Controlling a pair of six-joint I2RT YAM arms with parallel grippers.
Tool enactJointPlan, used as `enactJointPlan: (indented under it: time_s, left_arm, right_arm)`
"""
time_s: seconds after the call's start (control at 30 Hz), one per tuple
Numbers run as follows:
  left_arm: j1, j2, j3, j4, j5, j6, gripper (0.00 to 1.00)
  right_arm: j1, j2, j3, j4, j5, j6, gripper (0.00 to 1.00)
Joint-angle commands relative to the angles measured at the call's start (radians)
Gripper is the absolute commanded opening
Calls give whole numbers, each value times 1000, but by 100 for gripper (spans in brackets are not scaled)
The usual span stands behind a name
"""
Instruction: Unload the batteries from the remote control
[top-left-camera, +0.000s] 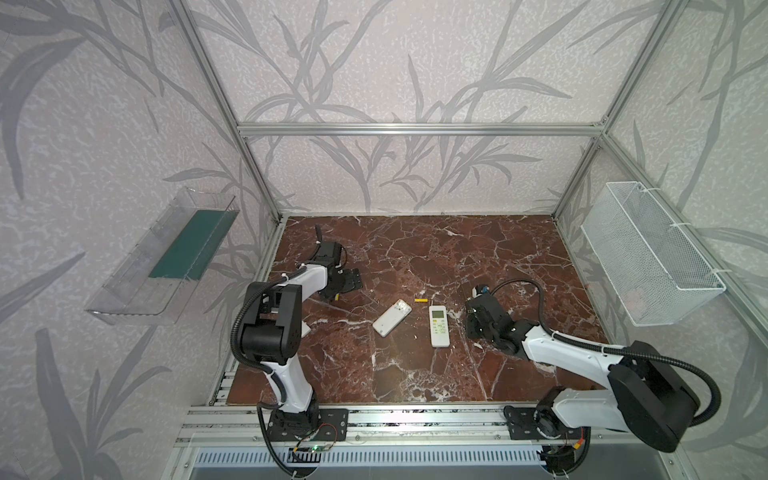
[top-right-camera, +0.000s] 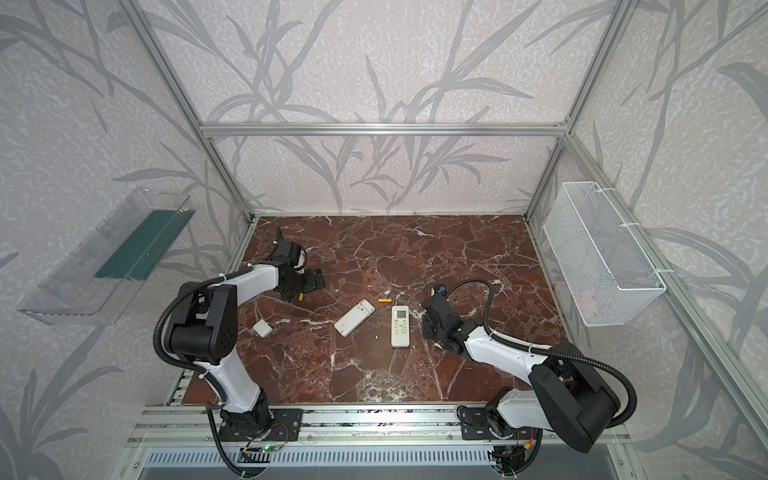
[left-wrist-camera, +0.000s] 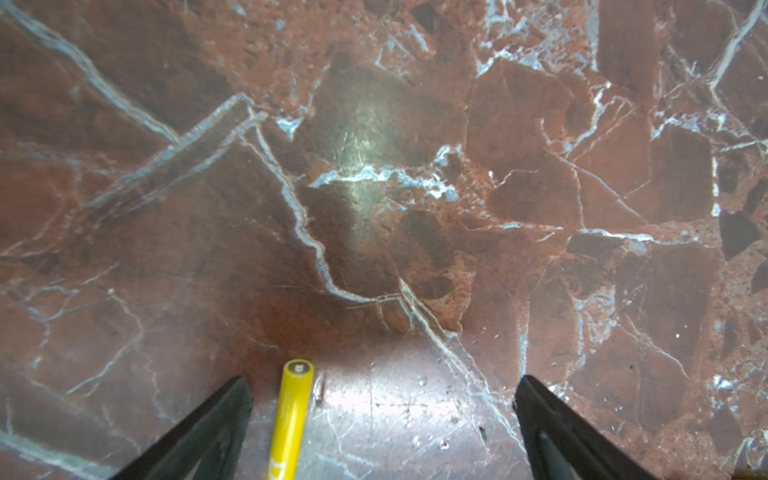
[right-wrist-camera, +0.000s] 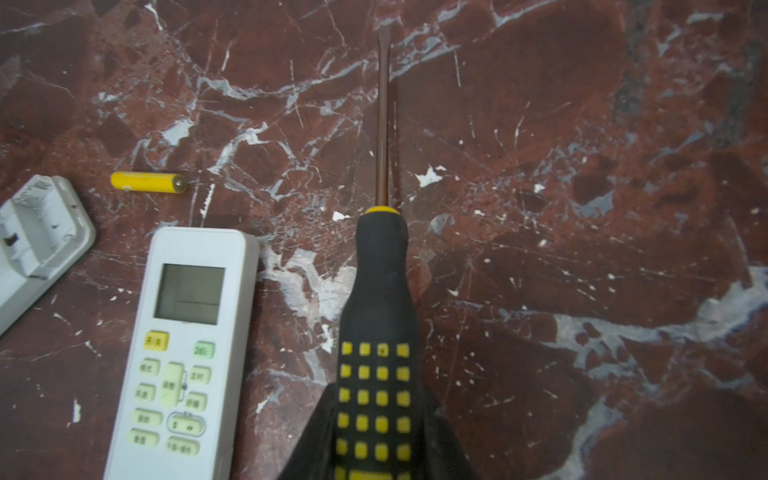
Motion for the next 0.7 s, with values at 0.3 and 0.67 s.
enactJointPlan:
  time_s: [0.3, 0.67]
  left_arm:
    - [-2, -115, 12, -49, 3, 30, 99]
    - [-23, -198, -41, 4, 110, 55, 99]
  right_arm:
    - [-61, 58, -48, 29, 7, 59, 12]
    - [-70, 40, -58, 14, 11, 52, 44]
